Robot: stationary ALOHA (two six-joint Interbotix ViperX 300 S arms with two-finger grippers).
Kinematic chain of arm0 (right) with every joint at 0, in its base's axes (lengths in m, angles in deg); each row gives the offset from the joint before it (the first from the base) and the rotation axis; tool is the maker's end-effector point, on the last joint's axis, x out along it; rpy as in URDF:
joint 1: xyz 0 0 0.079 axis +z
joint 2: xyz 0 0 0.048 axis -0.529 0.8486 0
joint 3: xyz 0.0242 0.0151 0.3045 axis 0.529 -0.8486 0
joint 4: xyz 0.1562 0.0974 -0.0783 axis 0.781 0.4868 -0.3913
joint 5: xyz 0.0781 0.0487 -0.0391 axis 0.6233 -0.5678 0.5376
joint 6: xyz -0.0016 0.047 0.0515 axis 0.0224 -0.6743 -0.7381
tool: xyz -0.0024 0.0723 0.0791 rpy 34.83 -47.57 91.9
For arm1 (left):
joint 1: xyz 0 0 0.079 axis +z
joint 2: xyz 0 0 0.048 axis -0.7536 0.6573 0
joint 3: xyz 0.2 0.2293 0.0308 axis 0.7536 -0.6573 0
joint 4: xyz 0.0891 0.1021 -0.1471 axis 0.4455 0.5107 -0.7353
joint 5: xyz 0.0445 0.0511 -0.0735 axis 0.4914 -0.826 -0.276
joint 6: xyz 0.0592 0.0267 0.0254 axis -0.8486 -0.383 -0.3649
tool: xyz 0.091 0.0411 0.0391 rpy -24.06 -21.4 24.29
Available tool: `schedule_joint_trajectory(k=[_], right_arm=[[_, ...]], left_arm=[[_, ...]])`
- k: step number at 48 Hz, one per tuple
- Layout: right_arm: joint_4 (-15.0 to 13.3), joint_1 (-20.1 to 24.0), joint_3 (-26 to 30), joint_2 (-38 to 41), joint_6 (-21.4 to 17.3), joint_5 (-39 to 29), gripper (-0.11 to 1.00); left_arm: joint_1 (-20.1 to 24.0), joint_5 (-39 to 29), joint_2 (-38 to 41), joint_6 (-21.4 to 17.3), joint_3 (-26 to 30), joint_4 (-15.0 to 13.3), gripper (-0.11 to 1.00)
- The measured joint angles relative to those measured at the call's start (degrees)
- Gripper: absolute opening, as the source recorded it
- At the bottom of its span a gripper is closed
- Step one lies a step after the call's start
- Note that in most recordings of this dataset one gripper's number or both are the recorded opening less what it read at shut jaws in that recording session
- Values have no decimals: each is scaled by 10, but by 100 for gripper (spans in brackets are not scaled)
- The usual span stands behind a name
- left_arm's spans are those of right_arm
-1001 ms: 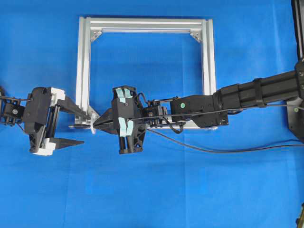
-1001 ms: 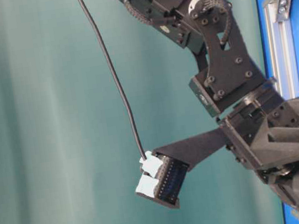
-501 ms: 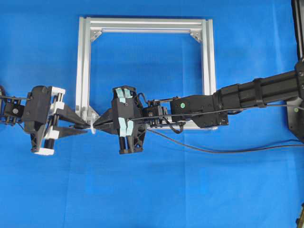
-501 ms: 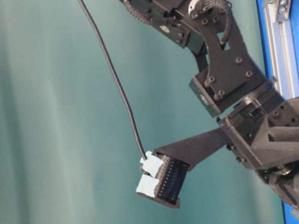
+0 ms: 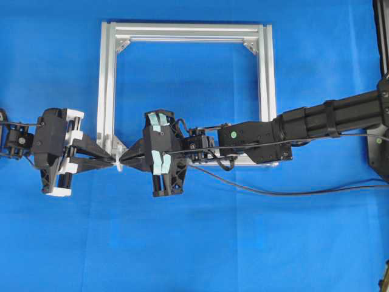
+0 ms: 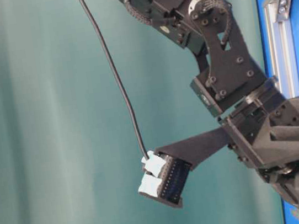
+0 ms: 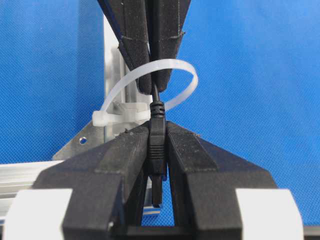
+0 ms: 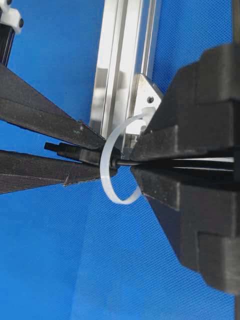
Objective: Insert the wire through the string loop located on the left side.
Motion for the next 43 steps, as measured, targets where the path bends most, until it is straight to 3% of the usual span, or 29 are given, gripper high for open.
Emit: schedule_joint_trajectory(k=[6,11,21,25,43], right_arm=[[0,0,1,0,0,0,1],[0,-1,1,0,0,0,14],[0,-1,1,0,-2,0,74],[0,0,1,0,-2,-3,93],[1,-1,-7,0,-3,-11,89]], left_arm=[[0,0,1,0,0,0,7],[1,0,0,0,0,-1,7],[1,-1,0,-1,0,0,7],[1,0,0,-2,0,0,7],[1,-44,-81,1,-33,0,7]])
